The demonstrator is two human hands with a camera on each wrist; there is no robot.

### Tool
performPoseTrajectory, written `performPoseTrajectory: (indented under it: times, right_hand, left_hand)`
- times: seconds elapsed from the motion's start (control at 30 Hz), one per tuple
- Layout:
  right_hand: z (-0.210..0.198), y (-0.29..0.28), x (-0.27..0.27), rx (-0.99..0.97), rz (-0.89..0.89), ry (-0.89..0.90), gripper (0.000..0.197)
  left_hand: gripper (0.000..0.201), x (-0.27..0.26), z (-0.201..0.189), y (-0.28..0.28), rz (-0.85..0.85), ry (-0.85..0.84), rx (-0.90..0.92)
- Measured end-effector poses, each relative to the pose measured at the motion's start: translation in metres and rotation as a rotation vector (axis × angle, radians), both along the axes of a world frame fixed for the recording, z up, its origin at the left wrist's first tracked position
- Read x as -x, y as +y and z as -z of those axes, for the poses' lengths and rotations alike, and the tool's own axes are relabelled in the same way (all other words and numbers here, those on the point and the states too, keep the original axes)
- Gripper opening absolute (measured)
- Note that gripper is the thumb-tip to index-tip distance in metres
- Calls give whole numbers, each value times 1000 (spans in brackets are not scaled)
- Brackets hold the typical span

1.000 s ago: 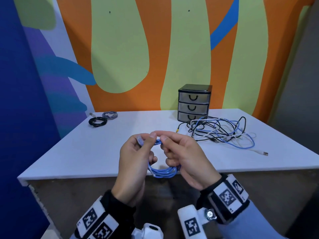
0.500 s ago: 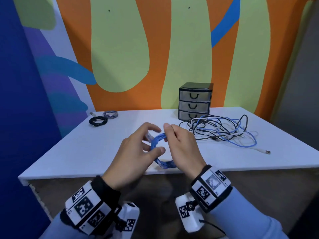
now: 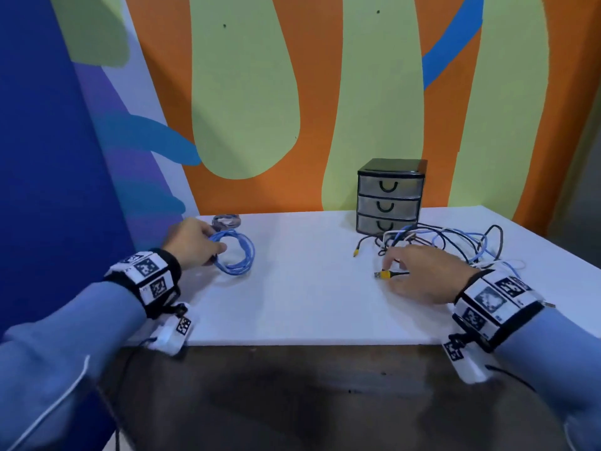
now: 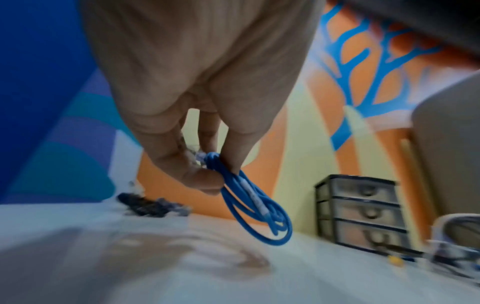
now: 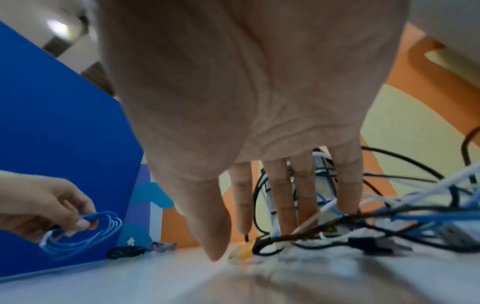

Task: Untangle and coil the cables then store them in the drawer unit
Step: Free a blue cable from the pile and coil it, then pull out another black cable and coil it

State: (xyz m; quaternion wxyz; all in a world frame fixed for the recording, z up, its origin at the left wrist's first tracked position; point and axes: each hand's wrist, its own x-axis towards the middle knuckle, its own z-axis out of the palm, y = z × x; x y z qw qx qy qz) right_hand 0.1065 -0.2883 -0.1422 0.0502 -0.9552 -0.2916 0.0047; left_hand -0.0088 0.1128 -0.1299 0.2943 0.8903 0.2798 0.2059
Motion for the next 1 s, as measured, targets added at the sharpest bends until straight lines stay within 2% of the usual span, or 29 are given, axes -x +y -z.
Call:
performPoseTrajectory:
  times: [0.17,0.27,0.37,0.47,0.57,0.67,0.7,0.77,0.83,0.9,0.93,1.0]
  right_hand:
    - [2,9,-12,68,-36,54,29]
    - [4,12,-20,-1,-41,94,30]
    - [2,12,-25,8,-53,119,24]
    - [-1,11,-25,-29,-102,106,14]
    - [-4,11,-21,-208,-151,62,31]
    - [-13,10,-7,-565,-210,156,16]
    - [-16,11,0,-695,-226,225,9]
    - [-24,16,19,-873,-276,348,9]
    - [-30,23,34,-966,-340,432,12]
    - [-32,30,44,-1021,-382,476,15]
    - [-32,33,46,-1033,-396,477,16]
    - [-30,37,50,-1038,-399,448,13]
  left_hand:
    - [27,-25,7,49,-141,67,111]
    - [38,-36,7,62,-189,133,55]
    - [37,-42,13,64,-198,234,45]
    - [39,-43,7,60,-190,345,-45]
    - [46,-36,-8,47,-168,325,-194]
    - [48,-26,-17,12,-66,138,-296]
    - [48,-21,-19,-4,13,66,-291]
    - [51,-8,-26,-43,249,-17,-239]
    - [50,6,-31,-92,483,-39,-50]
    - [52,12,-31,-130,620,-26,111]
    - [49,11,-27,-142,651,-30,121]
    - [30,5,-17,-155,657,-94,56]
